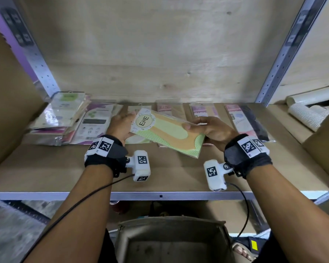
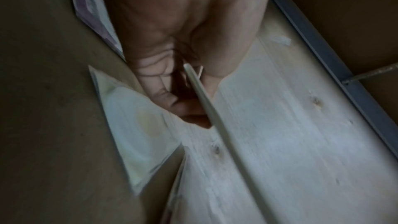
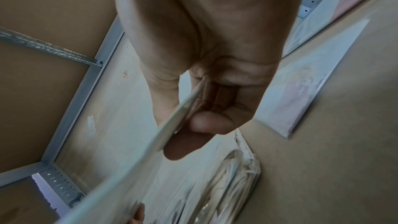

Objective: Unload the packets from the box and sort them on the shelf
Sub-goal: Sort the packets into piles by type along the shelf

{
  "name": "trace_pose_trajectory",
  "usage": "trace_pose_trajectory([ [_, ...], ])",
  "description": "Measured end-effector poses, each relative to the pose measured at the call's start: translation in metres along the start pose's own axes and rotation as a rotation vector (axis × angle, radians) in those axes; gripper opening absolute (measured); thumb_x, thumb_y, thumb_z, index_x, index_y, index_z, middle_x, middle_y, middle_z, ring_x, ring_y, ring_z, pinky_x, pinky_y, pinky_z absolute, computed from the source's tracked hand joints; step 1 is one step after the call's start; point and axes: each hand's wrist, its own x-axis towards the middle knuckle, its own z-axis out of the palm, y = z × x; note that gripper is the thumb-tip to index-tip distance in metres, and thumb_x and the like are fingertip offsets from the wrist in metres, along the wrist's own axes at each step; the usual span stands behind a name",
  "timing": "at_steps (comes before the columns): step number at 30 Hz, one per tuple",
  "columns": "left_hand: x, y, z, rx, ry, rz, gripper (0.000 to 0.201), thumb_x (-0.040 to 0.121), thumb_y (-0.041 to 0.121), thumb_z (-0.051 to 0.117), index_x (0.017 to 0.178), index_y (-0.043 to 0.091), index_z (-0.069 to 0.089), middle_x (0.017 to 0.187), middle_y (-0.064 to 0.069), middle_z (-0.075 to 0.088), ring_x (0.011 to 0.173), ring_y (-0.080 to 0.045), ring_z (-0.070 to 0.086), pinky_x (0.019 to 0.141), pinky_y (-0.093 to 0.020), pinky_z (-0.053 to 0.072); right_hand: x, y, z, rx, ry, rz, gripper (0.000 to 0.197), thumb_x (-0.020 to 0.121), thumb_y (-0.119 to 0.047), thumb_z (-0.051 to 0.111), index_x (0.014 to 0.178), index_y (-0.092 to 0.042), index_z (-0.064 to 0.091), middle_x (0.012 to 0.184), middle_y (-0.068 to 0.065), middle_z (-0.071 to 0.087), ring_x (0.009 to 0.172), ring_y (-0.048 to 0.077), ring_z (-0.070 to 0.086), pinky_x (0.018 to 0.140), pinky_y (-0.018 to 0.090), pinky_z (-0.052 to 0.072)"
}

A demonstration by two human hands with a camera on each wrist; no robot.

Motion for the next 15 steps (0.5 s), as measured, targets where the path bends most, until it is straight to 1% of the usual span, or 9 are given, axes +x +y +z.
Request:
trace_pose_trajectory([
  [1,-0.003,-0.001,0.0,0.032,-0.022,-0.008,0.027,0.098,0.037,0.058,0.116,0.018,0.064,0.103,-0.006,0.076,0.099,-0.024,0.073,0.061,-0.028,0.06,-0.001,0.0,0.001,0.011,-0.006,-0.001,0.019,0.078,-0.024,0.081,0.088,-0.013,0.07,0.087,0.009,0.076,0.073,0.02,0.073,0.059,0.026,0.056],
  [3,-0.008,-0.001,0.0,0.173,-0.05,-0.016,0.058,0.092,0.06,0.054,0.139,0.026,0.051,0.119,-0.004,0.072,0.109,-0.024,0.068,0.084,-0.038,0.059,-0.003,0.0,0.003,0.022,-0.018,0.003,0.017,0.08,-0.022,0.079,0.091,-0.012,0.072,0.086,0.007,0.076,0.072,0.018,0.072,0.057,0.023,0.054],
  [5,-0.01,-0.001,-0.001,0.295,-0.055,0.017,0.062,0.088,0.068,0.051,0.128,0.022,0.06,0.11,-0.005,0.075,0.111,-0.026,0.067,0.1,-0.047,0.051,-0.004,0.001,0.004,0.03,-0.025,0.016,0.017,0.082,-0.022,0.077,0.094,-0.013,0.072,0.086,0.005,0.076,0.072,0.017,0.072,0.056,0.022,0.054],
  [6,-0.009,-0.002,-0.001,0.279,-0.063,0.032,0.05,0.09,0.064,0.052,0.111,0.021,0.068,0.098,-0.004,0.078,0.103,-0.026,0.07,0.096,-0.045,0.054,-0.005,0.001,0.004,0.036,-0.029,0.026,0.016,0.082,-0.022,0.077,0.094,-0.013,0.072,0.086,0.005,0.076,0.073,0.016,0.072,0.056,0.022,0.054],
  [7,-0.01,-0.001,0.0,0.226,-0.076,0.028,0.042,0.094,0.058,0.053,0.097,0.02,0.07,0.086,-0.002,0.078,0.091,-0.025,0.073,0.083,-0.038,0.059,-0.006,0.001,0.004,0.048,-0.036,0.035,0.016,0.083,-0.023,0.076,0.094,-0.013,0.073,0.088,0.006,0.076,0.074,0.017,0.072,0.058,0.022,0.055],
  [9,-0.015,0.001,0.002,0.102,-0.126,-0.015,0.034,0.098,0.049,0.055,0.089,0.019,0.07,0.073,0.002,0.077,0.068,-0.015,0.074,0.053,-0.022,0.054,-0.007,0.003,0.004,0.107,-0.044,0.039,0.014,0.084,-0.02,0.074,0.094,-0.011,0.073,0.086,0.006,0.076,0.073,0.017,0.072,0.061,0.024,0.057],
  [10,-0.016,0.002,0.004,0.056,-0.15,-0.028,0.033,0.098,0.046,0.054,0.091,0.019,0.071,0.074,0.001,0.078,0.065,-0.013,0.074,0.05,-0.019,0.052,-0.007,0.004,0.006,0.154,-0.047,0.031,0.012,0.085,-0.017,0.072,0.094,-0.009,0.073,0.084,0.006,0.076,0.072,0.016,0.072,0.061,0.024,0.057],
  [13,-0.02,0.005,0.005,-0.028,-0.174,-0.055,0.034,0.099,0.046,0.053,0.103,0.017,0.071,0.09,-0.003,0.075,0.084,-0.02,0.069,0.075,-0.03,0.051,-0.006,0.007,0.011,0.255,-0.057,0.01,0.011,0.09,-0.011,0.066,0.097,-0.004,0.072,0.084,0.007,0.076,0.072,0.017,0.072,0.067,0.025,0.059],
  [15,-0.022,0.004,0.006,-0.055,-0.184,-0.063,0.034,0.1,0.046,0.051,0.101,0.018,0.07,0.081,0.001,0.076,0.074,-0.014,0.07,0.069,-0.023,0.051,-0.006,0.006,0.012,0.264,-0.066,0.021,0.013,0.091,-0.011,0.065,0.099,-0.004,0.072,0.087,0.008,0.076,0.075,0.018,0.072,0.069,0.026,0.059],
])
